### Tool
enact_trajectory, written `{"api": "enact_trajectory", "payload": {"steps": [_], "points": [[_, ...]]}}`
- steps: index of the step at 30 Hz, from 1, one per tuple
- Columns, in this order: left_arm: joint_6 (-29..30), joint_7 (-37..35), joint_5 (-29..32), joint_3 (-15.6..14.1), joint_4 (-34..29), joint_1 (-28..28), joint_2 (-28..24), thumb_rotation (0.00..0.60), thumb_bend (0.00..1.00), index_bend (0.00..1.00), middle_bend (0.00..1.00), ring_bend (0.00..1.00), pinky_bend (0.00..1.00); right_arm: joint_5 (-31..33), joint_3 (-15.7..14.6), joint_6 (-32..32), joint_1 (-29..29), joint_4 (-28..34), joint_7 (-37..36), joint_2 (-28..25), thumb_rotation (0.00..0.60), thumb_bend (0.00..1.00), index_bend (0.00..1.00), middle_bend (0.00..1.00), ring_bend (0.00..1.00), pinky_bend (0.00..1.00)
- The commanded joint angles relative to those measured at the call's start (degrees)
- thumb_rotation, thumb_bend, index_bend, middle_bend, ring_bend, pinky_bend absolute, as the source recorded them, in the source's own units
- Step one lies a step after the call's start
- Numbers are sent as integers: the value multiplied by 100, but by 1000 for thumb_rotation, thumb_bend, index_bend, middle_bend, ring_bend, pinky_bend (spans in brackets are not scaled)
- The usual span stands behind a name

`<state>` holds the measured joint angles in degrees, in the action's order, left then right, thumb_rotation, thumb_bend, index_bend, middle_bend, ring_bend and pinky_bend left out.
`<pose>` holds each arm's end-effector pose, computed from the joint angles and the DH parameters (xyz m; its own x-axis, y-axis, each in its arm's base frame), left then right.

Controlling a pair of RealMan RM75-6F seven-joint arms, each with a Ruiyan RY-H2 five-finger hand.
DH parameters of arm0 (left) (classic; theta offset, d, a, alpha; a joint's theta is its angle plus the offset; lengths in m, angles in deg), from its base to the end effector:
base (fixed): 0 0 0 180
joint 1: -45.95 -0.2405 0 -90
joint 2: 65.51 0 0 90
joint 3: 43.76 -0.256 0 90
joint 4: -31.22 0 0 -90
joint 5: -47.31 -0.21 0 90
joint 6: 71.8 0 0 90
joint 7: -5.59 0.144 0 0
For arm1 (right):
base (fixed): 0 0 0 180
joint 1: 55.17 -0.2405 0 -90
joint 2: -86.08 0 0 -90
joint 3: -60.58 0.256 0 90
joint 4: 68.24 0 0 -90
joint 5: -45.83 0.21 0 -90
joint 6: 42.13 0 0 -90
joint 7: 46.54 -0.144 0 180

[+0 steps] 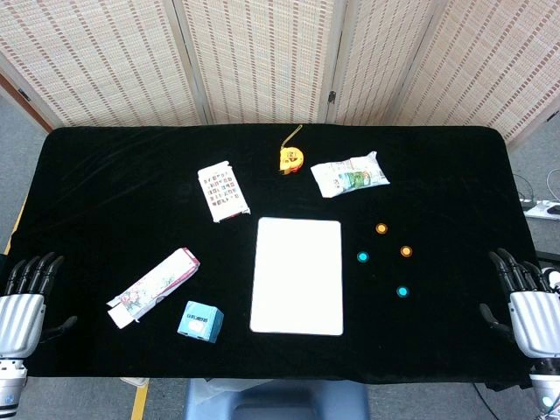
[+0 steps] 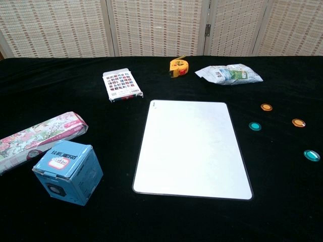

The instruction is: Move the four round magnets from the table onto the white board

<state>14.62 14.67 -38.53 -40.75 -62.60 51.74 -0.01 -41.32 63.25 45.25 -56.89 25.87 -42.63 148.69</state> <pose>-0.2996 0.1858 0.1526 0.4917 -0.0291 0.8703 0.8701 -0.0214 -0.4923 -0.3115 -0.1630 0.1683 0.4548 0.0113 0.8905 -0.8905 0.0196 0.4545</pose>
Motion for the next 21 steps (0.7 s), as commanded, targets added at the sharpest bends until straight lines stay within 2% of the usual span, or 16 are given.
{"api": "enact_trajectory", "payload": {"steps": [1, 11, 21], "points": [[-16, 8, 6, -1, -4, 6, 2, 600, 153, 9, 76, 61, 0, -4, -2, -43, -25, 8, -11, -5, 600, 373, 69, 111, 184, 133], [8, 7, -49, 6, -54, 19, -26, 600, 153, 10, 76, 61, 0, -186, -86, -438, -260, -7, -43, -16, 600, 373, 155, 115, 178, 133], [26, 18, -94, -6, -143, 16, -78, 600, 153, 10, 76, 61, 0, -167, -155, -1535, -882, -143, 157, 141, 600, 373, 389, 112, 90, 122]]}}
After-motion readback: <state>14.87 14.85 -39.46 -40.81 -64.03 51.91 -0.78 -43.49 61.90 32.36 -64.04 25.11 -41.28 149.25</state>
